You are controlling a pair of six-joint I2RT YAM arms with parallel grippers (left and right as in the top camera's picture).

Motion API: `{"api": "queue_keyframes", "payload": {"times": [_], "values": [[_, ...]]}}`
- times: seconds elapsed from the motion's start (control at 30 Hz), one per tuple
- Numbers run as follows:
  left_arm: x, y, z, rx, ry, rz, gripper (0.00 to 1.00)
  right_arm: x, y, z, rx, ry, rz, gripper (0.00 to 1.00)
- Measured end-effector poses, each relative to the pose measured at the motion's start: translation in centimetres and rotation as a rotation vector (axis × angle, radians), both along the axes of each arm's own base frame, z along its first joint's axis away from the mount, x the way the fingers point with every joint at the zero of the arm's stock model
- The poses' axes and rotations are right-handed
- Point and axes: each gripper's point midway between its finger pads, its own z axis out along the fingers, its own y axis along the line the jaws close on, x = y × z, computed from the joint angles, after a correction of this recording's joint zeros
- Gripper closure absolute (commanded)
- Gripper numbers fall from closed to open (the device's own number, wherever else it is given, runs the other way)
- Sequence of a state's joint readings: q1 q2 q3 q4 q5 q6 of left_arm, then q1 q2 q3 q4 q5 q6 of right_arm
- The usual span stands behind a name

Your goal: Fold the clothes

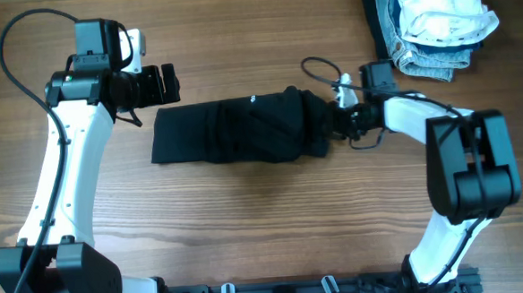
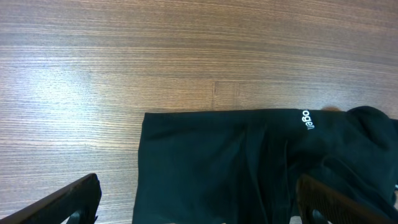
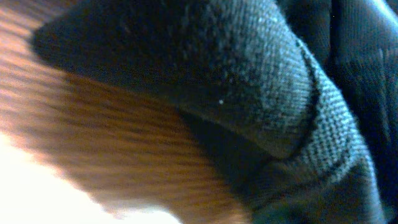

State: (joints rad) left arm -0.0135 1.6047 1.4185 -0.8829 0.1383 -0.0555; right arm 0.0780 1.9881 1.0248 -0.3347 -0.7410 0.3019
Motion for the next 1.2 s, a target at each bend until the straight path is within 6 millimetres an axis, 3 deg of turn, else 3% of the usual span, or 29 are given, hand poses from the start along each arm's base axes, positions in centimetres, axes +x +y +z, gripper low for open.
{"api": "queue_keyframes", "payload": {"times": [0.33, 0.4, 0.57, 0.77, 0.87, 1.0, 1.2], "values": [[0.0, 0.1, 0.0, 0.003, 0.000, 0.001, 0.00, -0.4, -9.7, 0.6, 0.068, 0.105, -0.240, 0.96], [0.0, 0.0, 0.0, 0.002, 0.000, 0.001, 0.00, -0.7, -10.5, 1.5, 0.066, 0.111, -0.244, 0.96], [0.0, 0.1, 0.0, 0.003, 0.001, 0.001, 0.00, 0.1, -10.6, 6.1, 0.045, 0.056, -0.184, 0.96], [0.0, 0.6, -0.1, 0.032, 0.000, 0.017, 0.00, 1.5, -9.4, 13.5, -0.005, -0.080, -0.093, 0.96], [0.1, 1.1, -0.1, 0.056, 0.000, 0.030, 0.00, 1.8, -7.0, 16.7, -0.031, -0.159, -0.023, 0.96], [0.1, 1.7, -0.1, 0.087, -0.001, 0.048, 0.00, 1.7, -2.8, 18.6, -0.037, -0.217, 0.072, 0.96], [0.3, 2.4, 0.0, 0.119, -0.010, 0.067, 0.00, 0.9, 4.2, 18.8, -0.053, -0.259, 0.183, 0.96]]}}
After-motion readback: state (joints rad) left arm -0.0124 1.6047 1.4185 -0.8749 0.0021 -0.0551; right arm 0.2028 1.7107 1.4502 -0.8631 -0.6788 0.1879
